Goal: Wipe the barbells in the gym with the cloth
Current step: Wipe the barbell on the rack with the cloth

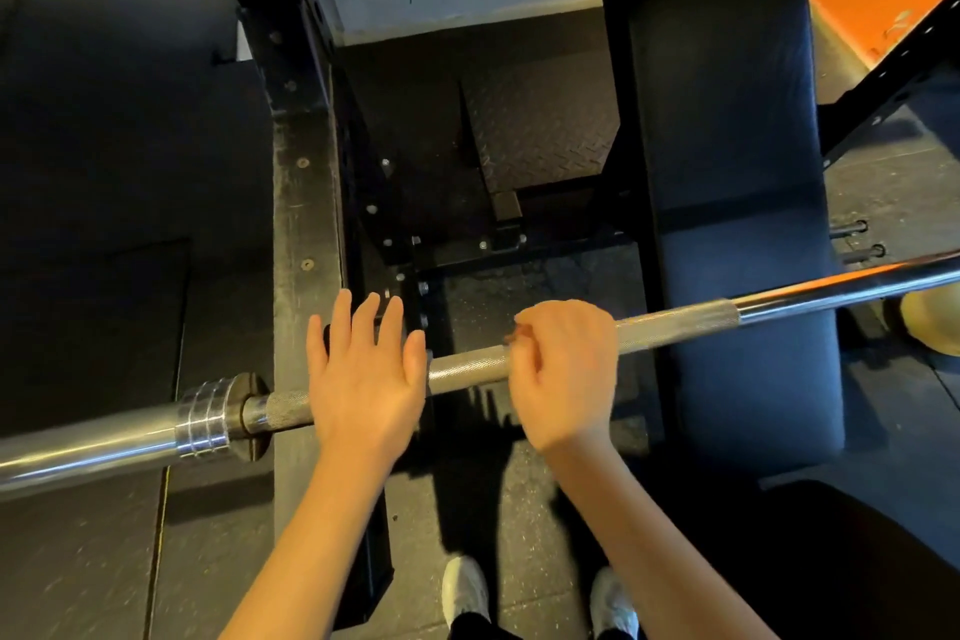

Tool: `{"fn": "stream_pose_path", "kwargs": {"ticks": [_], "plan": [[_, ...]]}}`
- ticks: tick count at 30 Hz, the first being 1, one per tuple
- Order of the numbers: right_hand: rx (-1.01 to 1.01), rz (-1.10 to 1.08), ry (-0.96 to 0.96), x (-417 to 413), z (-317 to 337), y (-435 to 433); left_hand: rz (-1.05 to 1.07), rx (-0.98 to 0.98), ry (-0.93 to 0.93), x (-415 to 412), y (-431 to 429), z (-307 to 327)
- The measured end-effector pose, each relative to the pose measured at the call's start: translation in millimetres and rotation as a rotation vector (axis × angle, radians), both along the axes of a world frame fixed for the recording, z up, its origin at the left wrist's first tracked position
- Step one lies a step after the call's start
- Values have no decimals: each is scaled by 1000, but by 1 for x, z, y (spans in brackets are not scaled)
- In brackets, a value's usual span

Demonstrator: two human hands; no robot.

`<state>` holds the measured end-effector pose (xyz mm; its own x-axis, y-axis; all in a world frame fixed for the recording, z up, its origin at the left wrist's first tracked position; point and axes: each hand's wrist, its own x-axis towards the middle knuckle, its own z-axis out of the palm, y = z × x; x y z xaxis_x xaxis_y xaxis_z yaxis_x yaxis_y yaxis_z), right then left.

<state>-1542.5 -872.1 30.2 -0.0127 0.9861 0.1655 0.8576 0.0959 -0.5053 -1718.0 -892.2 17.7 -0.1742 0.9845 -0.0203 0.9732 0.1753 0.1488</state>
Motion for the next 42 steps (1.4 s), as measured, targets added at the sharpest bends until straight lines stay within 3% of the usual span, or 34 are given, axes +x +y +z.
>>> {"fn": "stream_pose_path", "kwargs": {"ticks": [4,8,11,14,18,20,24,26,28,31,33,36,39,42], "plan": [[-14,310,-41,28,5,5,-31,2,-72,-17,-3,0],[-93,-2,6,71,16,21,40,26,-47,-21,0,2],[20,-122,-23,35,7,8,37,44,-13,-16,-4,1],[52,97,6,-15,-6,-19,39,35,-14,-15,-6,2],[67,395,-184,16,-6,-4,-4,13,-49,-28,-10,5],[16,300,-183,41,-2,9,26,56,-45,-41,-10,6],[89,-68,56,19,-7,-9,43,65,-65,-45,-9,4],[55,3,44,-24,-8,-17,36,66,-88,-45,-2,3],[53,216,-44,-58,-8,-25,39,72,-110,-47,7,6],[34,405,-127,-58,-5,-9,9,79,-84,-55,10,9],[27,381,-140,-32,-5,3,-31,87,-23,-62,3,7],[108,155,-75,-1,-4,8,-66,78,23,-69,-1,3],[94,-43,-25,-27,-6,2,-78,96,7,-67,4,2],[94,105,-95,-77,-11,-9,-70,82,-18,-70,7,2]]}}
